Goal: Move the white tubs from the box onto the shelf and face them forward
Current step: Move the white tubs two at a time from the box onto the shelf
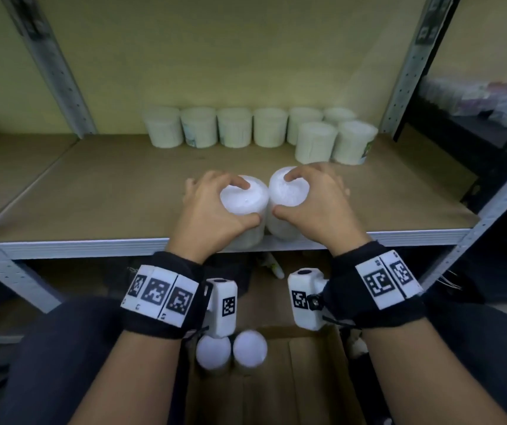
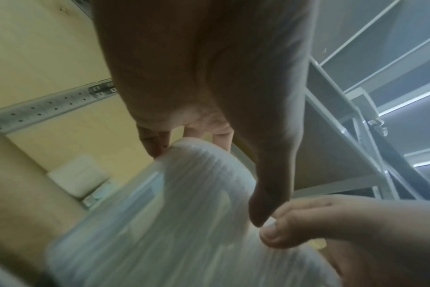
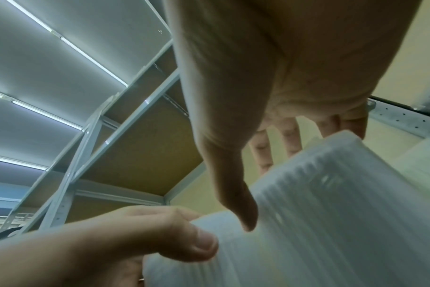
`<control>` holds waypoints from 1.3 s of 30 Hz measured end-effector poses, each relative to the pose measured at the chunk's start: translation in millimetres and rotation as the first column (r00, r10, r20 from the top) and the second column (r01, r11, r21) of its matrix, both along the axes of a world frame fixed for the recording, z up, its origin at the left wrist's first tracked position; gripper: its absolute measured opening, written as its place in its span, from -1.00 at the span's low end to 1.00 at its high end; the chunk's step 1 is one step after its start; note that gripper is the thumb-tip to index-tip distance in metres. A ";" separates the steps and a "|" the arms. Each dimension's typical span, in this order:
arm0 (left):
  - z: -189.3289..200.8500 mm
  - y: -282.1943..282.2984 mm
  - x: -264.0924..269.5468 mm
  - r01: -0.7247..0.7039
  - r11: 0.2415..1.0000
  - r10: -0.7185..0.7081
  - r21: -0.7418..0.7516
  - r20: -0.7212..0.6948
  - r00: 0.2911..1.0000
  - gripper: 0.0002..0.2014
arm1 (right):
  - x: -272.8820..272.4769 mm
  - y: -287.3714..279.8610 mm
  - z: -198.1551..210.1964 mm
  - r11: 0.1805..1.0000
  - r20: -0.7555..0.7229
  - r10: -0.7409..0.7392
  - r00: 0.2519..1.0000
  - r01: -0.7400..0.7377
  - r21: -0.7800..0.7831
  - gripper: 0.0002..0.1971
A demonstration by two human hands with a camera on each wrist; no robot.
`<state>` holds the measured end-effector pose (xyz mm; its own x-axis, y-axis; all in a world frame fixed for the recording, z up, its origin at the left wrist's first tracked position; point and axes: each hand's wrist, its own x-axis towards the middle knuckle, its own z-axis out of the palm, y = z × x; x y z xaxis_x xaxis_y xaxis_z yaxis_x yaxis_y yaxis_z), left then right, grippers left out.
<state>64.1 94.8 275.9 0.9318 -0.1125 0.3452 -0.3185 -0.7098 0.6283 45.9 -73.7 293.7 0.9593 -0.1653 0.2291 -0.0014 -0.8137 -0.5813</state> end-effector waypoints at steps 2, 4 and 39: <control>-7.2 2.9 5.5 -0.028 0.999 0.028 -0.020 0.027 0.999 -0.59 | 12.3 3.9 -8.9 1.000 -0.002 0.022 1.000 -0.022 -0.014 -0.50; -11.6 5.3 9.5 -0.041 0.999 0.042 -0.028 0.041 0.998 -0.59 | 21.7 5.8 -16.6 0.996 -0.003 0.060 0.998 -0.060 -0.065 -0.51; 17.1 12.5 17.9 -0.001 0.985 0.007 0.173 -0.034 0.999 -0.85 | 32.9 -7.9 -3.6 0.992 -0.052 0.077 0.996 -0.082 -0.097 -0.70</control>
<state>81.9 107.3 293.0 0.9433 -0.1642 0.2886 -0.2959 -0.8099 0.5064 78.8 -81.6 290.1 0.9788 -0.0666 0.1935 0.0398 -0.8656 -0.4992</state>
